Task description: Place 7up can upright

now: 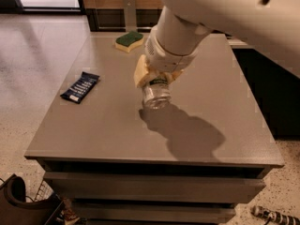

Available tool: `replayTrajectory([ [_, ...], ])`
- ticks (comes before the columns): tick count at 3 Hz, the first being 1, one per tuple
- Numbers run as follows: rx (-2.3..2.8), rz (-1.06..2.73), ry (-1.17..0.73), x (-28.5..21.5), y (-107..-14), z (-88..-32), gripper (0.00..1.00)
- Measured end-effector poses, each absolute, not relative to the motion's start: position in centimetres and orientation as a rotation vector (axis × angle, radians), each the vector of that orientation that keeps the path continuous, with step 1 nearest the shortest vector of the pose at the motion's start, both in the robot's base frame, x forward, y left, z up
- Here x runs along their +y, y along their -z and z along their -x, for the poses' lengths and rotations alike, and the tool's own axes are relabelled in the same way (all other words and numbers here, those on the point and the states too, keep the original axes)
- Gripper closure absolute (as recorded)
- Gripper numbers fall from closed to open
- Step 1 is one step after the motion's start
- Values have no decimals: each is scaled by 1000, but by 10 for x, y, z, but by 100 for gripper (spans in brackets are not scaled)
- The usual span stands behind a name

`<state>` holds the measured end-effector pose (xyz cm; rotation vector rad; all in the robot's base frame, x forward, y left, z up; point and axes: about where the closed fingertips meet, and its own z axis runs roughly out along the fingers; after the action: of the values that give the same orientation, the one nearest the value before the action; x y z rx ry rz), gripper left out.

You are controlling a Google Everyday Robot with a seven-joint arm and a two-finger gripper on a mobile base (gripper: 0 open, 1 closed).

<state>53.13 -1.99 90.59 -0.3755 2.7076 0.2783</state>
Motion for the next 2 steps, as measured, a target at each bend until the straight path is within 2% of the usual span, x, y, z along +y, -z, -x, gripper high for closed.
replayTrajectory([
  [1,2468,433,-402,-43,-937,-528,100],
  [2,2252,424,-565,-41,-963,-536,100],
])
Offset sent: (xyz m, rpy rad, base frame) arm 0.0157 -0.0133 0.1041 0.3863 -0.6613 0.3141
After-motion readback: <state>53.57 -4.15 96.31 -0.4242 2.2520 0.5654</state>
